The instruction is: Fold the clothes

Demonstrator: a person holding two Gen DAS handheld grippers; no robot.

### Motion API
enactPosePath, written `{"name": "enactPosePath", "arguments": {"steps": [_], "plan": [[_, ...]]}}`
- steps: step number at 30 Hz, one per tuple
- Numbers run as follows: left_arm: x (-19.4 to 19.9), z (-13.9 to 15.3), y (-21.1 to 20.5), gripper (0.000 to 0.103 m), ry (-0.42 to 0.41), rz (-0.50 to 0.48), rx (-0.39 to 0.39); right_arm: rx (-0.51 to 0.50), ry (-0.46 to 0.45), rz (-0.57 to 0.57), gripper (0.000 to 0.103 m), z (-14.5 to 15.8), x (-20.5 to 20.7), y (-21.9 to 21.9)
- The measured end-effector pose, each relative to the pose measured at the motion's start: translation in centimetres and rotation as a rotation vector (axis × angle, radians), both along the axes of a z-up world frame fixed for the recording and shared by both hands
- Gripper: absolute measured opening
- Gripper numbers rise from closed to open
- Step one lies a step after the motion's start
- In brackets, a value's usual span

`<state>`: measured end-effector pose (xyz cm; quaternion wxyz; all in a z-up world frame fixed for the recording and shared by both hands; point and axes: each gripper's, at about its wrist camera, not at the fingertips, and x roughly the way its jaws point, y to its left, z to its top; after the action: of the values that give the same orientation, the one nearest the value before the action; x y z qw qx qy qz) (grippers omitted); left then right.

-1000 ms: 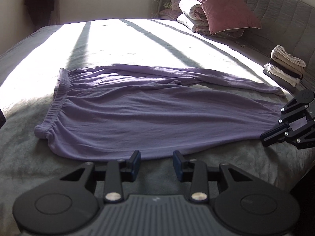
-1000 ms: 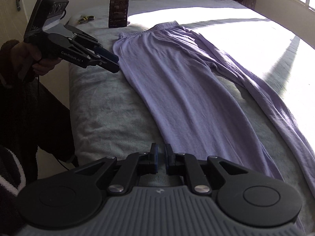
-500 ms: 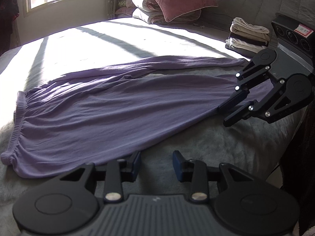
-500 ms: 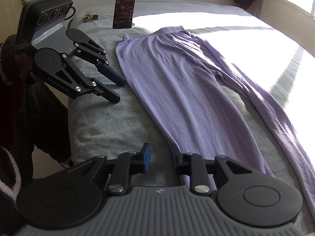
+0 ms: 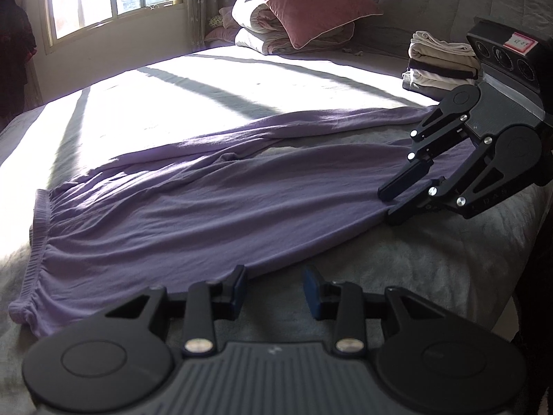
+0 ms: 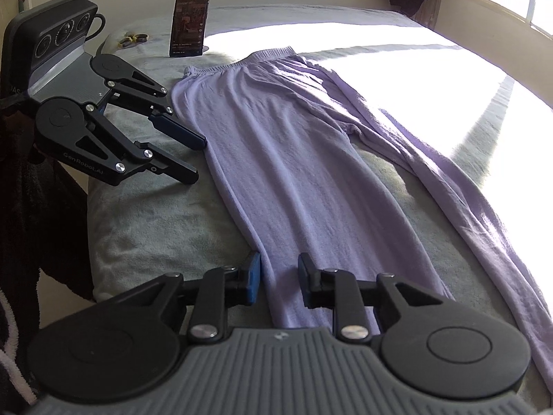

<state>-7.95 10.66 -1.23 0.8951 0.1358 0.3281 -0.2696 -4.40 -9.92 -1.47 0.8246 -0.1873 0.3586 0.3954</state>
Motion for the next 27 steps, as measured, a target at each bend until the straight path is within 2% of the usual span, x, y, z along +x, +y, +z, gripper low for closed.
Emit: {"name": "enactPosePath", "arguments": {"steps": [5, 10, 15, 24, 26, 27], "plan": [[0.3, -0.2, 0.1, 0.036, -0.036, 0.040, 0.030, 0.026, -0.033, -0.037, 0.017, 0.4, 0.2, -0.4], [0.4, -0.5, -0.4, 0.036, -0.083, 0.035, 0.077, 0.034, -0.046, -0.074, 0.017, 0.1, 0.9, -0.6], [0.9, -0.5, -0.7, 0.036, -0.090, 0.035, 0.070, 0.029, -0.044, -0.064, 0.011, -0.5, 0.9, -0.4], [1.2, -0.8, -1.1, 0.036, -0.094, -0.003, 0.066, 0.050, -0.017, -0.028, 0.011, -0.5, 0.4, -0.1], [1.2, -0.8, -1.0, 0.030, -0.099, -0.014, 0.061, 0.058, -0.012, -0.025, 0.011, -0.4, 0.2, -0.1], [1.1, -0.9, -0.9, 0.018, -0.104, -0.024, 0.060, 0.063, -0.009, -0.021, 0.010, -0.4, 0.1, -0.1]]}}
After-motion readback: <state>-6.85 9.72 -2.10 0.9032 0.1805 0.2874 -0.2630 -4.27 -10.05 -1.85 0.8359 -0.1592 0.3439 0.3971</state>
